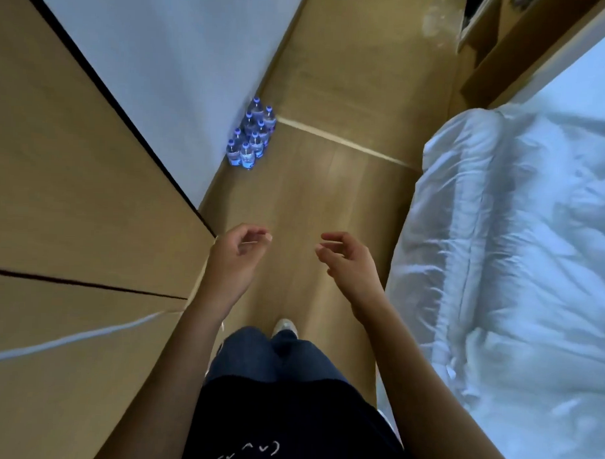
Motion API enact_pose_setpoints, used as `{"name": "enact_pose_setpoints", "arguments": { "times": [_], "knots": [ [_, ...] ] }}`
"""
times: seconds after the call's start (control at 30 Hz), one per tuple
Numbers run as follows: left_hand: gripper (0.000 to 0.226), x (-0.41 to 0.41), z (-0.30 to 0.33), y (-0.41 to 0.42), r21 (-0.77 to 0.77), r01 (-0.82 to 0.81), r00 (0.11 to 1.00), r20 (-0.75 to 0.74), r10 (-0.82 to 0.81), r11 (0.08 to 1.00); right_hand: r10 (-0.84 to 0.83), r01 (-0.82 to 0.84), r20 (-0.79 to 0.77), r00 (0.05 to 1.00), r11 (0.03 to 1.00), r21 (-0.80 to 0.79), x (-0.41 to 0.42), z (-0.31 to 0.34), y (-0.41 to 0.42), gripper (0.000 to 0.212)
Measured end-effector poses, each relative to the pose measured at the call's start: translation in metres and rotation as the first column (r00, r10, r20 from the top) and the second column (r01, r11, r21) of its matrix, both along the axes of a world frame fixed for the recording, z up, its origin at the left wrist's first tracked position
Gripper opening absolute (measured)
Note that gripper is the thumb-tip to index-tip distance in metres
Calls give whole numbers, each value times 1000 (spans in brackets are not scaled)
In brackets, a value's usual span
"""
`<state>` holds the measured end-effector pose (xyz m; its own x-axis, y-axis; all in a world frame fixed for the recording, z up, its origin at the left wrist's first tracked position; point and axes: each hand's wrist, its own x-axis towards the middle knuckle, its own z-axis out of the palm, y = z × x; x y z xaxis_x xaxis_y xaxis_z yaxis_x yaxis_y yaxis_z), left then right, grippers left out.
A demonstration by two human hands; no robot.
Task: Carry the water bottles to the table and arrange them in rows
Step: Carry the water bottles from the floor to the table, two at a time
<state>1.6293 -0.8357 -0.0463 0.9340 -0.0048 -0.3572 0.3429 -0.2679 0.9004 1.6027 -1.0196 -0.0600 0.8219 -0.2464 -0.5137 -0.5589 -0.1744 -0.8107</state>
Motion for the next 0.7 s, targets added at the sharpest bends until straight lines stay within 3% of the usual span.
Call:
{"name": "enact_pose_setpoints", "arguments": {
  "times": [0.47, 0.7],
  "knots": [
    [11, 273, -20, -55, 22, -180, 984, -5, 180, 983, 106, -103, -45, 993, 993, 61, 295, -20, -46, 24],
    [14, 408, -24, -67, 67, -274, 955, -99, 280, 959, 214, -213, -49, 975, 976, 40, 457, -18, -59, 25]
  ]
}}
